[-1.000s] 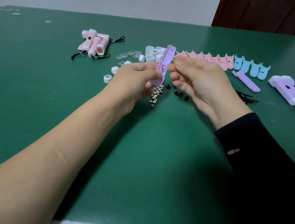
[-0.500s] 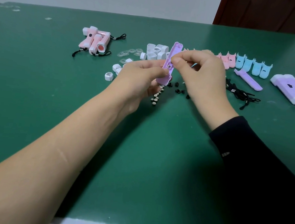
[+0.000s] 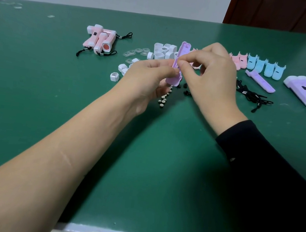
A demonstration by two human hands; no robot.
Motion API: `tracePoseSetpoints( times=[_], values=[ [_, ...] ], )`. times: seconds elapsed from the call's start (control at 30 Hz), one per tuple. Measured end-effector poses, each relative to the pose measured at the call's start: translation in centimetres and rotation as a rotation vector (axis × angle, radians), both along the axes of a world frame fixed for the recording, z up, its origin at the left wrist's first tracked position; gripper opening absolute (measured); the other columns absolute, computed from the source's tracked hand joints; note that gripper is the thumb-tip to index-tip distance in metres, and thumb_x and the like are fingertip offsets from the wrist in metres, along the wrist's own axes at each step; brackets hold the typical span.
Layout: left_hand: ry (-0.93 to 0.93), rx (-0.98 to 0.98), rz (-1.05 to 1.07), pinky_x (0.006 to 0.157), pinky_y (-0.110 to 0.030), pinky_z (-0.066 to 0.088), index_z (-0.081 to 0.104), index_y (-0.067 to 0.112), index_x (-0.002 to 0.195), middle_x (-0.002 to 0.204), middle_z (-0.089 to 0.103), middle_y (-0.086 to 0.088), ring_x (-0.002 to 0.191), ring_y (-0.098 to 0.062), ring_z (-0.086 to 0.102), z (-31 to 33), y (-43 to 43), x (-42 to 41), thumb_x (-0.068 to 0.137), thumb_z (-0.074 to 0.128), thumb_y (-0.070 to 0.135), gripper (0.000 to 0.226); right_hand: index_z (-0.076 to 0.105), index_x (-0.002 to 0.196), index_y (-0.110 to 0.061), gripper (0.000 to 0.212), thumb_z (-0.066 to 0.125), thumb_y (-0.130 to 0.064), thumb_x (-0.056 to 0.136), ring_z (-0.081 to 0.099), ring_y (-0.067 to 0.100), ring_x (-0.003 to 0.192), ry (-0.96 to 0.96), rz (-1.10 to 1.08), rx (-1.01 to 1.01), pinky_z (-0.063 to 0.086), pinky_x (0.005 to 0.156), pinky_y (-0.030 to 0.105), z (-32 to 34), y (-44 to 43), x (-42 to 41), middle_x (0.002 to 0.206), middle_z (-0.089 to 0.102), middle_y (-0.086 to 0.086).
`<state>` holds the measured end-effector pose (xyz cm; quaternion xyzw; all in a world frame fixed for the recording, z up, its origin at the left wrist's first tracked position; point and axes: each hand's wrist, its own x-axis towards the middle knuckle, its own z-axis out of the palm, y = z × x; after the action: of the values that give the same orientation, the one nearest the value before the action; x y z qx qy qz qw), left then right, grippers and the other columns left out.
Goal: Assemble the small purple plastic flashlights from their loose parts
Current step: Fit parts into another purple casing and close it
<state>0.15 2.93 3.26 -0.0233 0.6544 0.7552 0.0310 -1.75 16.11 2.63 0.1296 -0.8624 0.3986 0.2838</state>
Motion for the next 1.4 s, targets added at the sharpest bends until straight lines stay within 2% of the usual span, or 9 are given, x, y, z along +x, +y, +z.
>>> tracePoseSetpoints(
  times=[0.17,0.27,0.37,0.47,0.6,0.73,0.93,1.1,1.4],
  values=[
    [-0.034,0.045,0.004,0.050,-0.015,0.045,0.072,0.010,0.101,0.070,0.068,0.001,0.056,-0.007,0.057,0.0,-0.1,-0.2,0.088,0.062,0.003,0.017,0.076,0.085,-0.022,0.016,0.061,-0.027,0.090,0.046,0.004,0.075,-0.007,0.022,-0.011,0.039,0.069,0.020,0.2,0.0,0.0,0.084,0.051,-0.003],
    [-0.070,0.072,0.017,0.050,-0.014,0.045,0.071,0.010,0.102,0.078,0.072,-0.005,0.060,-0.008,0.060,0.0,-0.1,-0.2,0.088,0.061,0.003,0.018,0.076,0.084,-0.014,0.023,0.057,-0.025,0.093,0.051,0.000,0.079,-0.028,0.052,-0.241,0.038,0.071,0.012,0.6,0.2,-0.1,0.082,0.059,-0.004],
    [-0.095,0.107,0.042,0.048,-0.013,0.044,0.069,0.010,0.101,0.080,0.071,-0.005,0.060,-0.007,0.060,0.2,-0.3,-0.4,0.088,0.062,0.003,0.016,0.073,0.090,-0.021,0.019,0.054,-0.020,0.093,0.058,-0.004,0.084,-0.101,0.026,-0.367,0.041,0.074,0.007,0.6,0.8,-0.7,0.089,0.067,-0.013],
    [-0.086,0.150,0.082,0.047,-0.012,0.044,0.067,0.009,0.101,0.072,0.070,-0.001,0.054,-0.003,0.061,0.5,-0.9,-0.7,0.089,0.061,0.004,0.014,0.074,0.095,-0.023,0.016,0.060,-0.017,0.090,0.053,-0.006,0.075,-0.251,0.036,0.001,0.036,0.067,0.000,-0.4,1.3,-1.3,0.080,0.060,-0.018],
    [-0.082,0.175,0.125,0.046,-0.013,0.044,0.066,0.009,0.098,0.075,0.070,-0.003,0.058,-0.005,0.062,0.6,-1.7,-1.0,0.090,0.062,0.005,0.010,0.072,0.109,-0.029,0.020,0.062,-0.027,0.092,0.042,0.021,0.110,-0.296,0.079,0.391,0.036,0.090,0.029,-2.1,0.8,-1.5,0.078,0.046,-0.018],
    [-0.084,0.169,0.142,0.047,-0.013,0.044,0.066,0.010,0.096,0.078,0.070,-0.003,0.060,-0.006,0.062,0.4,-2.0,-1.1,0.089,0.062,0.004,0.010,0.071,0.111,-0.032,0.021,0.058,-0.030,0.094,0.037,0.025,0.114,-0.245,0.061,0.482,0.037,0.093,0.036,-2.4,0.4,-1.6,0.098,0.052,-0.005],
    [-0.083,0.159,0.147,0.048,-0.014,0.045,0.067,0.008,0.098,0.080,0.071,-0.004,0.059,-0.006,0.062,0.2,-2.1,-1.2,0.087,0.063,0.003,0.013,0.074,0.098,-0.027,0.016,0.063,-0.035,0.090,0.039,0.023,0.112,-0.192,0.030,0.525,0.040,0.090,0.037,-2.3,0.2,-1.6,0.093,0.049,-0.007],
    [-0.084,0.129,0.142,0.048,-0.014,0.045,0.069,0.008,0.100,0.083,0.070,-0.003,0.055,-0.005,0.060,0.0,-1.8,-1.3,0.086,0.064,0.003,0.016,0.071,0.101,-0.021,0.022,0.059,-0.037,0.093,0.040,0.026,0.113,-0.172,0.014,0.599,0.039,0.088,0.037,-2.3,-0.3,-1.4,0.099,0.058,-0.001],
    [-0.083,0.073,0.108,0.050,-0.014,0.045,0.071,0.011,0.097,0.083,0.071,-0.003,0.060,-0.006,0.061,-0.4,-1.3,-1.2,0.087,0.063,0.004,0.015,0.060,0.110,-0.010,0.025,0.040,-0.019,0.099,0.038,0.030,0.112,-0.168,-0.036,0.771,0.034,0.083,0.037,-2.8,-0.6,-1.3,0.112,0.052,0.009]
  ],
)
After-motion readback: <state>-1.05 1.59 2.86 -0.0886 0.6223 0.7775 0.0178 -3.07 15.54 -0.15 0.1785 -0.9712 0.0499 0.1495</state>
